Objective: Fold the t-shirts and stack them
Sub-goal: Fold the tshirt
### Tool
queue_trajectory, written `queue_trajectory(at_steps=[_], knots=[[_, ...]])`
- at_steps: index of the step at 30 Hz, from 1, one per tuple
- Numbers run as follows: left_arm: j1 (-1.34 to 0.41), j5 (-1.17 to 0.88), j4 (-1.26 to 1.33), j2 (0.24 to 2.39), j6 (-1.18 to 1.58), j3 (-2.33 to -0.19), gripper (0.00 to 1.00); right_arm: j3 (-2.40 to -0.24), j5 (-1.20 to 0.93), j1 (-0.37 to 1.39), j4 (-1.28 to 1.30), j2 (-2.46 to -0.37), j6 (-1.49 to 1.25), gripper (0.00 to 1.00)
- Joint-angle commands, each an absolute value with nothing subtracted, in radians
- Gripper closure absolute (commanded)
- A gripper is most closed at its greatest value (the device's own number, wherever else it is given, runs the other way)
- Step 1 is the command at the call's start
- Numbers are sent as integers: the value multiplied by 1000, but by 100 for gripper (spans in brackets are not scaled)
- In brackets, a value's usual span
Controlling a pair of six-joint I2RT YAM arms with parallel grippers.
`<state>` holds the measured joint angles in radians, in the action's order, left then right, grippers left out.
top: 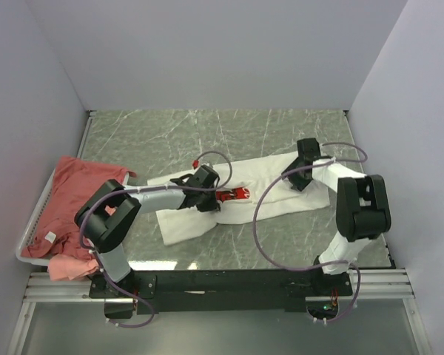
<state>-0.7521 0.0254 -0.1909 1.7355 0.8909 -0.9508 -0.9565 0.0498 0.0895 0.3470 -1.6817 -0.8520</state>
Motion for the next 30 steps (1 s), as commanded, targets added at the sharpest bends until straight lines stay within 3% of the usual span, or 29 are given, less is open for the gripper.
queue_trajectory(at_steps=[1,9,21,26,30], knots=[[-833,-63,-203,1795,972,-968,88,-1113,22,74,432,-1828,-737,46],[-931,-175,-121,1884,1109,-1063,89,-1562,28,75,647,-2089,-647,47],[-931,-394,44,2034,1233,-1292,84,-2215,11,95,908,-2469,-555,46],[-901,-448,77,2031,1227,-1342,75,-2253,-54,94,856,-2473,-485,45],[-845,-459,81,1961,1171,-1307,67,-2179,-63,92,781,-2341,-463,41]])
